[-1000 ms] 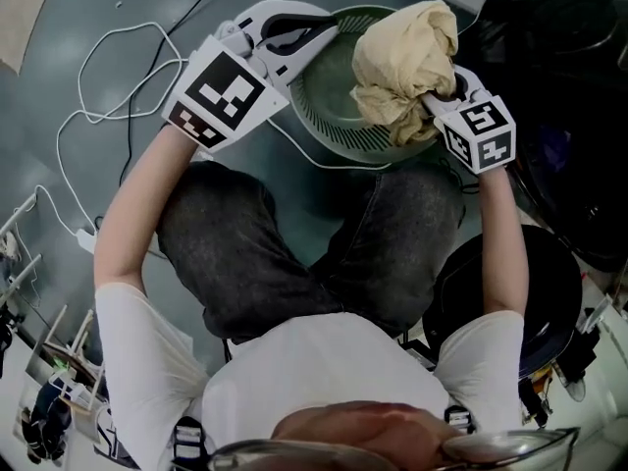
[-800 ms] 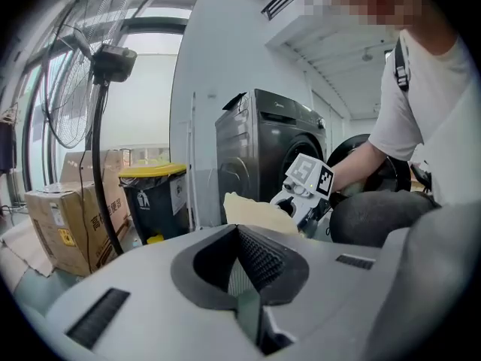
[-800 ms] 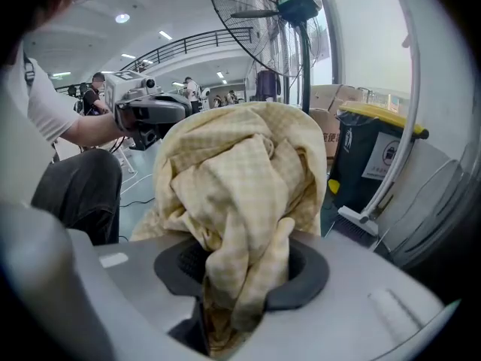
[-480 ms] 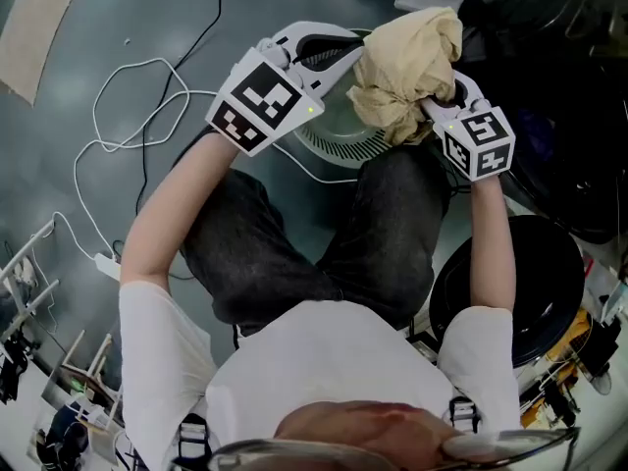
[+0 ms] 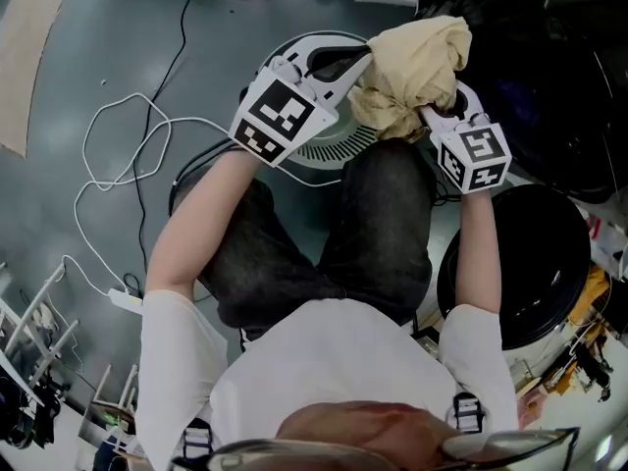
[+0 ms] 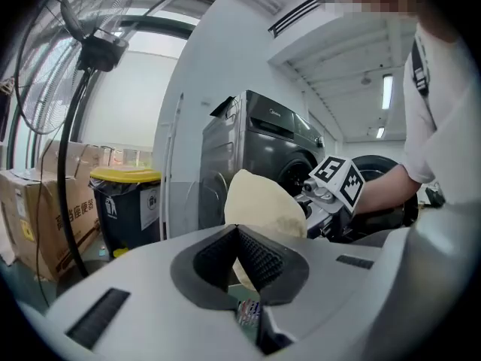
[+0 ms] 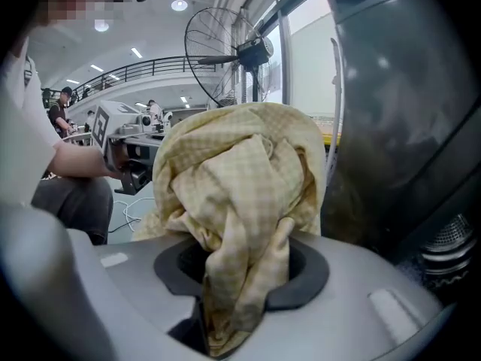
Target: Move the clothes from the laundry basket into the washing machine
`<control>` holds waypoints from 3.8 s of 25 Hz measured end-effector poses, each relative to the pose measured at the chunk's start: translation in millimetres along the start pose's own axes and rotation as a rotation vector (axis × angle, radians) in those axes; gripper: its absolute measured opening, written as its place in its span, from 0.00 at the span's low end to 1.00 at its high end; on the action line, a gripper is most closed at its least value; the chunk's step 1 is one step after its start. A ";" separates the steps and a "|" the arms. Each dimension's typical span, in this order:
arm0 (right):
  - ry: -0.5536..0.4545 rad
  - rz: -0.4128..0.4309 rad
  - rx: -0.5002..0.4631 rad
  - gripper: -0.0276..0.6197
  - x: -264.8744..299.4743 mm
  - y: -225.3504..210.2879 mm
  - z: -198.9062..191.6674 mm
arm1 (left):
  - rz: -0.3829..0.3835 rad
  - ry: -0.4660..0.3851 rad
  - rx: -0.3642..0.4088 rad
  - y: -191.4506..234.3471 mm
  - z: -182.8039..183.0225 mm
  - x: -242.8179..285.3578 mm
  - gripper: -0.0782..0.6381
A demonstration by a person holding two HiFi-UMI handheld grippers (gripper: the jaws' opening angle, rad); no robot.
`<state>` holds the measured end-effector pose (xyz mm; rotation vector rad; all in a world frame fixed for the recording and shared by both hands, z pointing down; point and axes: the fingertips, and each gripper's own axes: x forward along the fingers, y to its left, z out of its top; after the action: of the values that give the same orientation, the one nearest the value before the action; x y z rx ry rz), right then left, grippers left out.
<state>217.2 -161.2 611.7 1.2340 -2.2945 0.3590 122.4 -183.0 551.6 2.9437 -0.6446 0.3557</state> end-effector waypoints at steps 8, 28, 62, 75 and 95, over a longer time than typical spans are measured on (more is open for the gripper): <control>-0.031 -0.153 0.102 0.31 -50.7 -29.3 -31.9 | -0.109 0.012 0.003 -23.5 -20.8 24.4 0.12; -0.046 -0.639 0.168 0.31 -160.3 -167.8 -85.2 | -0.245 -0.020 0.062 -59.1 -13.1 83.9 0.12; 0.361 -0.975 -0.740 0.37 -127.4 -328.6 -129.1 | -0.172 0.028 0.075 -47.3 -16.0 81.7 0.12; 0.418 -0.805 -0.627 0.71 -118.1 -325.4 -133.1 | -0.144 0.062 0.089 -41.0 -25.0 71.5 0.12; 0.259 -0.804 -0.399 0.40 -143.6 -255.3 -108.7 | -0.165 0.049 0.070 -35.2 -35.4 60.7 0.12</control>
<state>529.4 -152.7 622.3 1.6353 -1.4014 -0.2100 183.7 -169.9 599.1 3.0166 -0.3873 0.4402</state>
